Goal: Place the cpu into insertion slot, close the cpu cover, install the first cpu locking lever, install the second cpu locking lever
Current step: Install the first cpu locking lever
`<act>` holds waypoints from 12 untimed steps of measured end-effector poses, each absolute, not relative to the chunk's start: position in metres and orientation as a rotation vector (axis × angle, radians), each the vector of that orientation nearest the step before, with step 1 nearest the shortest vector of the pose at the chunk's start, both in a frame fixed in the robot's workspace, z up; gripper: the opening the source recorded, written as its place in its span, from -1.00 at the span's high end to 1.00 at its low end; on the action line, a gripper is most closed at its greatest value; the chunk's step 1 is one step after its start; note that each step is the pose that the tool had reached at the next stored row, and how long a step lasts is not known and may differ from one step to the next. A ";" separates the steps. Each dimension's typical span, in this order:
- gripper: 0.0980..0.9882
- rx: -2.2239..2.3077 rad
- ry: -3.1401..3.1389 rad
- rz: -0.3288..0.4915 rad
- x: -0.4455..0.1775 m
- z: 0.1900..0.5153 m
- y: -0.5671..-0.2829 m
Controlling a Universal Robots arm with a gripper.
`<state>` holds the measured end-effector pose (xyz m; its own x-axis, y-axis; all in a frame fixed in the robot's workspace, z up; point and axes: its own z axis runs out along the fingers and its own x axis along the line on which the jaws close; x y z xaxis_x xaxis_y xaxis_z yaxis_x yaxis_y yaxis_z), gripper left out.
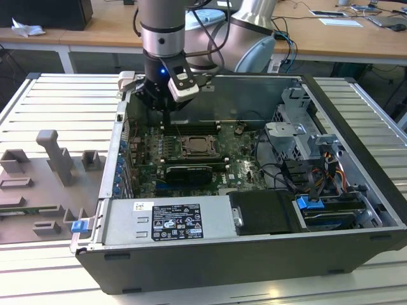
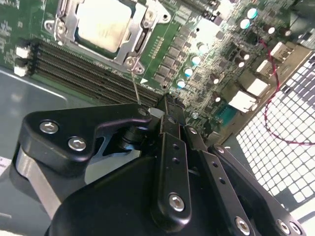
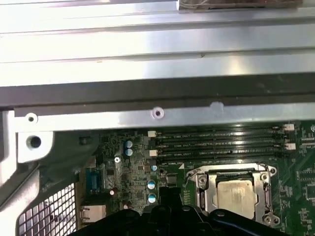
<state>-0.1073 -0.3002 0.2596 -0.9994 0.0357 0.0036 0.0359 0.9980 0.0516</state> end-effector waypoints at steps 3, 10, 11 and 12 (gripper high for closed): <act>0.98 0.002 -3.137 -0.081 -0.107 0.259 -0.298; 0.98 0.008 -3.137 -0.081 -0.104 0.258 -0.293; 0.98 0.008 -3.137 -0.081 -0.103 0.258 -0.293; 0.98 0.007 -3.137 -0.081 -0.103 0.258 -0.293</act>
<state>-0.1029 -0.2927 0.2582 -1.0000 -0.0049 0.0037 -0.0047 0.9987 0.0516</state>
